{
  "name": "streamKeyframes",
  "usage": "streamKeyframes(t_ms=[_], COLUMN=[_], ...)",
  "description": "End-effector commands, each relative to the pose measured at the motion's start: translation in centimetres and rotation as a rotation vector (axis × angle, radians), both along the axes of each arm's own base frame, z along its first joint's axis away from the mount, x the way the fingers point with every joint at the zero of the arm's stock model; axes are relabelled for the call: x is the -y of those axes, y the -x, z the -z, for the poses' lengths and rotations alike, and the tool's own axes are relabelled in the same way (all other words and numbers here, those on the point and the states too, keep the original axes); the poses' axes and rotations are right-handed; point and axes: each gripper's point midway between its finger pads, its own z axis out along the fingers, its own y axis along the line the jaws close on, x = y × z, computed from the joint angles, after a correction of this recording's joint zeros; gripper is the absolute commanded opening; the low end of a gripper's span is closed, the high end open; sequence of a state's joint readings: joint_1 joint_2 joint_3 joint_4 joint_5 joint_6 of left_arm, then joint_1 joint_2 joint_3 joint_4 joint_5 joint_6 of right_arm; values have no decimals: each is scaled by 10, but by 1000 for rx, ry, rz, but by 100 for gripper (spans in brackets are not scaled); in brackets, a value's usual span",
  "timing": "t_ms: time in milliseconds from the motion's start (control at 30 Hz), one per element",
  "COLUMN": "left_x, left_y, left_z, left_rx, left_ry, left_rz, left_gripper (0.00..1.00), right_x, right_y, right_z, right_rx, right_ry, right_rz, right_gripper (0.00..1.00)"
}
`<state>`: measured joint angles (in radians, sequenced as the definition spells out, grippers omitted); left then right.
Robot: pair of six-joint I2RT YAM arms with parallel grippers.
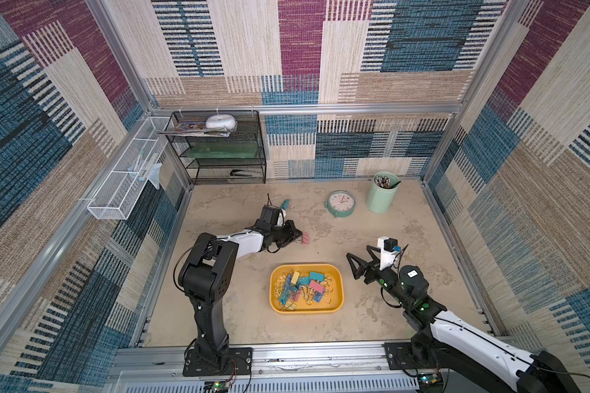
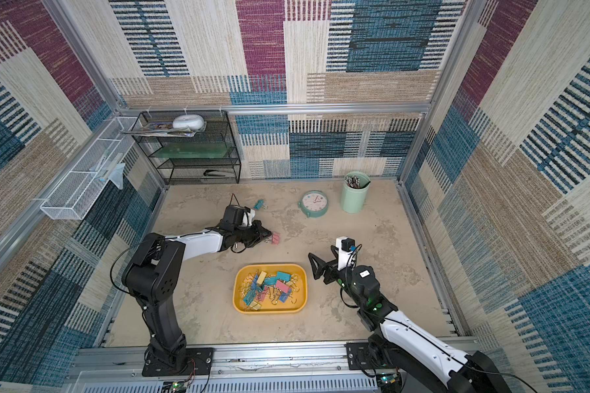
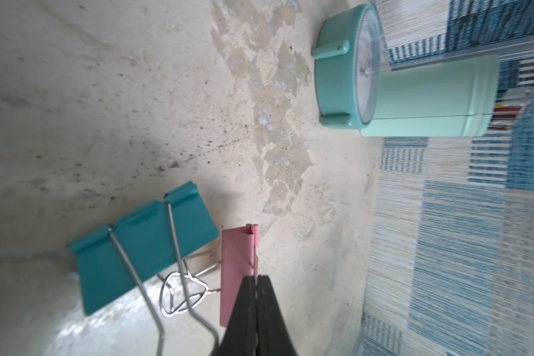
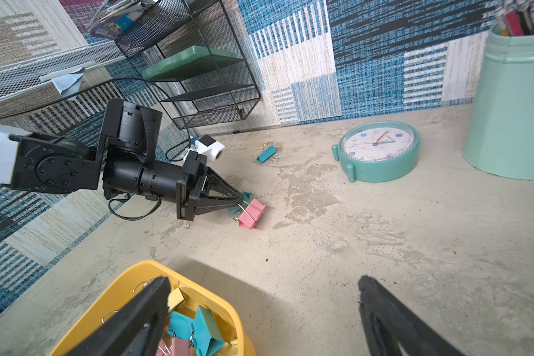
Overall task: Put the binder clips in the storage box
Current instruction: Pick up the binder clip at the center of the board, then place the binder clip at the center of the board.
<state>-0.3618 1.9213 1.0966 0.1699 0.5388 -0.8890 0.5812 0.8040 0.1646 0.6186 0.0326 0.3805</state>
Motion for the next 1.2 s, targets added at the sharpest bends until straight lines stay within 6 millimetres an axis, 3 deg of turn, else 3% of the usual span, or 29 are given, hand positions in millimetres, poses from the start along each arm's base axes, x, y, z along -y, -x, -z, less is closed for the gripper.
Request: streamKeyframes(t_ms=[0,67,233,333,433,533,667,833,1033,1167], left_x=[4,-2,-6,-4,3,14,-1,-2,-11,-20], left_y=[-1,2,6,8,7,8,6,12,17,20], left_z=[-20,-25,-64,-72,-67,-47,-7,-1,7,-19], left_rx=[48,74,202,200,168,86,43,16,-8,103], left_ry=[-12,-56,33,55,118,213,76,79,-7,-104], left_rz=[29,27,-8,2,2,15,-47,-43,-44,-24], left_gripper=[0,0,0,0,0,0,0,0,20,41], right_x=[-1,-1,-1,-1,-2,-2,0,0,-1,-1], right_y=[0,0,0,0,0,0,0,0,0,0], right_z=[-5,-5,-4,-4,-4,-5,-6,-5,-5,-4], right_rx=[12,11,8,8,7,9,12,11,10,7], right_ry=[-17,-17,-17,-19,-21,-22,-22,-22,-23,-21], right_rz=[-1,-2,-4,-3,-6,-6,0,0,-5,-3], right_gripper=[98,98,98,98,98,98,98,98,98,98])
